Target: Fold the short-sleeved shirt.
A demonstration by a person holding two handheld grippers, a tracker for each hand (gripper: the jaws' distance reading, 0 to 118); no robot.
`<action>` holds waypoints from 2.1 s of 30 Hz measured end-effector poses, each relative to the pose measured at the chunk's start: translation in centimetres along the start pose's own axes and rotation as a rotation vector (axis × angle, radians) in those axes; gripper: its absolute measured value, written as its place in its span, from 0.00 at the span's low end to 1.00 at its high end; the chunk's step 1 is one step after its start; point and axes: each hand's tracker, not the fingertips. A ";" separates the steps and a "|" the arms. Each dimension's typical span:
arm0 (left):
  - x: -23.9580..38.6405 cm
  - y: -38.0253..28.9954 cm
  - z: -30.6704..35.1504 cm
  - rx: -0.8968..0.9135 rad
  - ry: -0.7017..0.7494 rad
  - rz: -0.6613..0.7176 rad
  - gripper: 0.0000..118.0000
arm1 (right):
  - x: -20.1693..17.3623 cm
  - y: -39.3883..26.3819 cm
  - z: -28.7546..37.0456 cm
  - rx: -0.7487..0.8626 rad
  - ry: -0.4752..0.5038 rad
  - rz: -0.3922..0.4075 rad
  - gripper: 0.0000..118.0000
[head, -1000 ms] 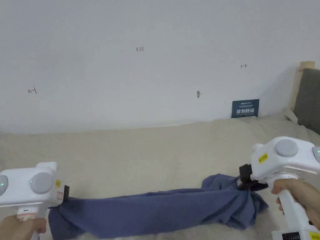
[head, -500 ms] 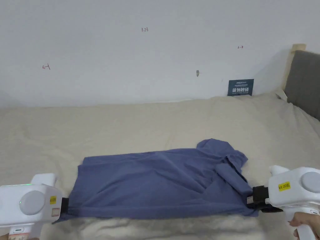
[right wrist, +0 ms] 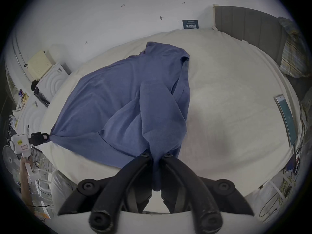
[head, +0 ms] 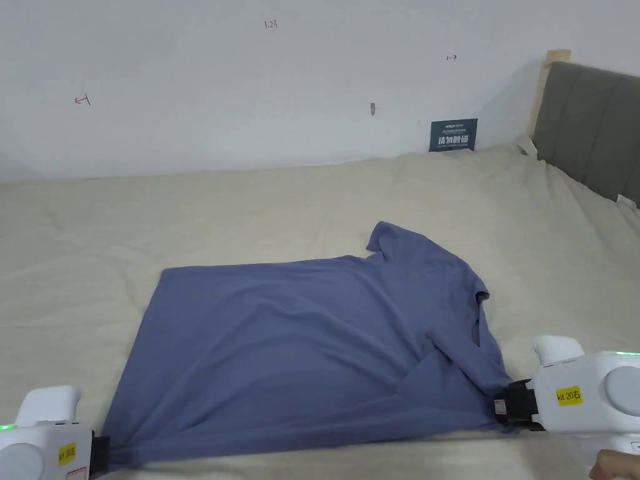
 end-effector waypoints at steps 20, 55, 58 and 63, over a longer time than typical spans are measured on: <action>0.5 -2.4 8.4 0.167 -0.150 0.005 0.84 | -3.1 -4.9 6.3 0.317 0.117 0.038 0.22; 0.9 -4.0 1.1 0.008 -0.014 -0.087 0.02 | -2.7 -7.1 2.3 0.190 0.134 -0.019 0.00; 0.6 -3.5 1.2 0.003 -0.024 -0.059 0.02 | -2.6 -6.7 2.8 0.218 0.045 0.055 0.41; 0.5 -3.3 1.3 0.011 -0.022 -0.060 0.02 | -1.9 -6.0 3.6 0.253 -0.025 0.089 0.71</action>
